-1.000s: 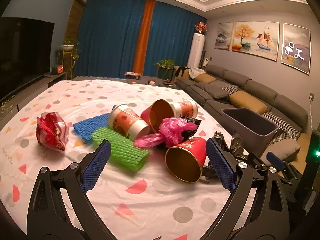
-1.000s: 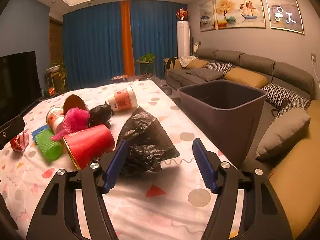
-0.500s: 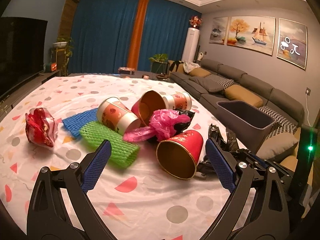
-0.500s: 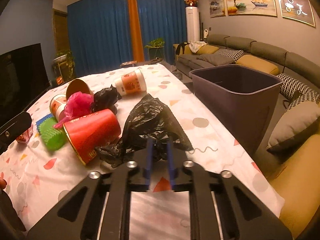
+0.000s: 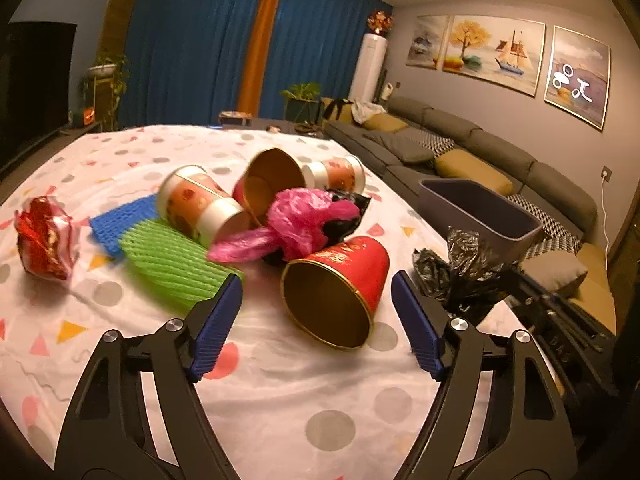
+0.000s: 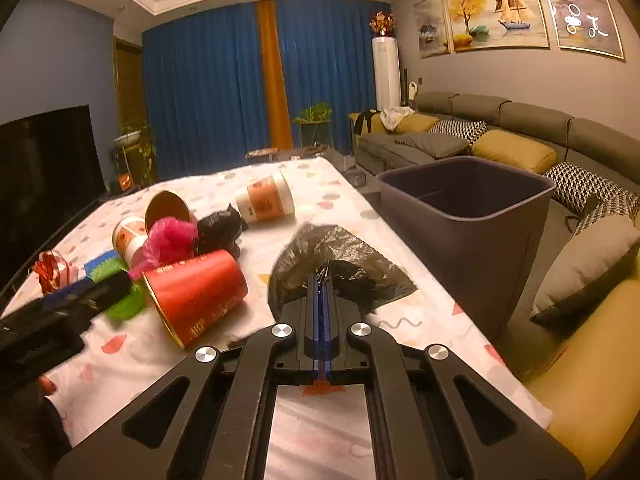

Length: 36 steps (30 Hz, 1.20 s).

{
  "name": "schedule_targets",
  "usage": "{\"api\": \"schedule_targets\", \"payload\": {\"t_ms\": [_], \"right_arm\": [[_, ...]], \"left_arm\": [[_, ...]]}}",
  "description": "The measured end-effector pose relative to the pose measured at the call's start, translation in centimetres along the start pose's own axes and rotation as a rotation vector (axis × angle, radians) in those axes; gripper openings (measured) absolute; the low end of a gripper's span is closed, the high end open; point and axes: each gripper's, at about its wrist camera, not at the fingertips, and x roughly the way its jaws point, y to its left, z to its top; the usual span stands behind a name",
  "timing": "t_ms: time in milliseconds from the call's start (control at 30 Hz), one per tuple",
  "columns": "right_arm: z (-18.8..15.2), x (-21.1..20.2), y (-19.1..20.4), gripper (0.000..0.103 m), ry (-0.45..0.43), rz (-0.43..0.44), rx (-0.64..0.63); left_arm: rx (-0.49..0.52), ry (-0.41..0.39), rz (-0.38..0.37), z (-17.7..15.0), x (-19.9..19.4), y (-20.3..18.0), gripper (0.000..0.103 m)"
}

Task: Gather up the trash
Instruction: 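Grasp the black plastic bag with the right tool, then grasp the red paper cup with the left tool while the right tool holds the black bag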

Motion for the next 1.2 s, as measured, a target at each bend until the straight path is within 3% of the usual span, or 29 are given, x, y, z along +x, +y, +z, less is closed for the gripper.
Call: {"api": "schedule_targets", "payload": {"t_ms": [433,767,1200], "right_arm": [[0.6,-1.2,-0.9,0.002,-0.047,0.007,0.013],[0.7,-1.7,-1.2,0.002,-0.057,0.005,0.016],[1.7,-3.4,-1.8,0.002,-0.102,-0.006,0.024]], "left_arm": [[-0.078,0.139,-0.122,-0.1,4.5,-0.3,0.04],[-0.071,0.157,-0.174,-0.1,5.5,-1.2,0.002],[-0.003,0.07,-0.237,0.1,1.3,-2.3,0.002]]}}
